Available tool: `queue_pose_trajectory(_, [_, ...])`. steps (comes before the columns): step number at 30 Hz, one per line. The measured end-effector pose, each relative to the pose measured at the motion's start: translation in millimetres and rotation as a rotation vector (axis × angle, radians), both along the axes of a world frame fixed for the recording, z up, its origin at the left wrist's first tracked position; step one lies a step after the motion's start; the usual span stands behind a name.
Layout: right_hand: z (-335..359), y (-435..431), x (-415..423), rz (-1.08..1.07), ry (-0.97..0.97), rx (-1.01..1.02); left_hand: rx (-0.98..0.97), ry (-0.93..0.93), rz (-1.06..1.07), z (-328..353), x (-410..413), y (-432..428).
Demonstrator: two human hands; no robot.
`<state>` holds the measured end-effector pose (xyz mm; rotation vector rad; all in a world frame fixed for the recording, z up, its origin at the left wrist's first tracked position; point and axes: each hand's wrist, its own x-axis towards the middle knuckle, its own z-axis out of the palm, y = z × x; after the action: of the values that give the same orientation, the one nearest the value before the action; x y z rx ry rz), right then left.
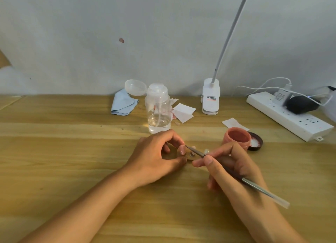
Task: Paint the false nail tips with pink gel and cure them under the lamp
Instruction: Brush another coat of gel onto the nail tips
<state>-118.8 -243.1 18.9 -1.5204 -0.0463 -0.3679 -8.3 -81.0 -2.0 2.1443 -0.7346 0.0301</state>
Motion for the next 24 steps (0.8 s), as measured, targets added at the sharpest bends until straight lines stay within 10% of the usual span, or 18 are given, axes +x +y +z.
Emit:
queue_pose_trajectory(12, [3,-13,0,-0.329,-0.284,-0.059,0.213,-0.137,0.380,5,-4,0])
queue_pose_trajectory(24, [-3,-40,14,-0.479,-0.208,-0.047,0.069,-0.201,0.230,11,-9,0])
